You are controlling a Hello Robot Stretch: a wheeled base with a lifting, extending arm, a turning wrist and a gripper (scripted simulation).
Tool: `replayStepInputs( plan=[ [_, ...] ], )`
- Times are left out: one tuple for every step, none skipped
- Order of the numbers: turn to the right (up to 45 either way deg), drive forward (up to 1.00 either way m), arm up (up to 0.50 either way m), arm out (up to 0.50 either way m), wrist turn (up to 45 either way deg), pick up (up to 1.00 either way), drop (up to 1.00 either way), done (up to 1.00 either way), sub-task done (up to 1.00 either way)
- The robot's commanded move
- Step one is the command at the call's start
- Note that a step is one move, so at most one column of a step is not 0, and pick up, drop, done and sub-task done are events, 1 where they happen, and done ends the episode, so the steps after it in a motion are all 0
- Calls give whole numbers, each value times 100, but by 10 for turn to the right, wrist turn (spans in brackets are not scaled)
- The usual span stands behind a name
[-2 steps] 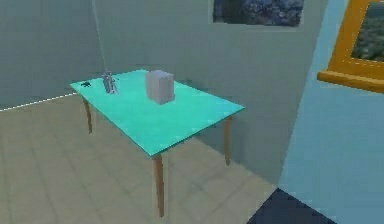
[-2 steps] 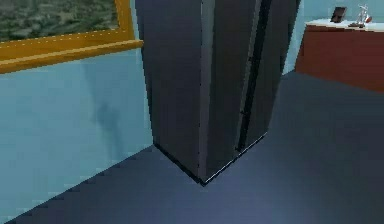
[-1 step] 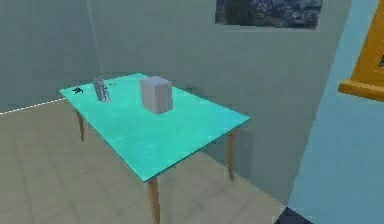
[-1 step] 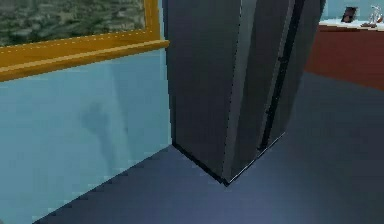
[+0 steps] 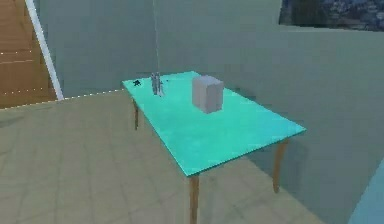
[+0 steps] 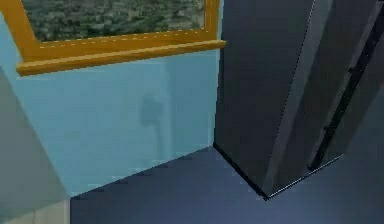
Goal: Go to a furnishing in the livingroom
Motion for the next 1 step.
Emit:
replayStepInputs(
  plan=[
    [0,0,0,0,0,0,0,100,0]
  ],
)
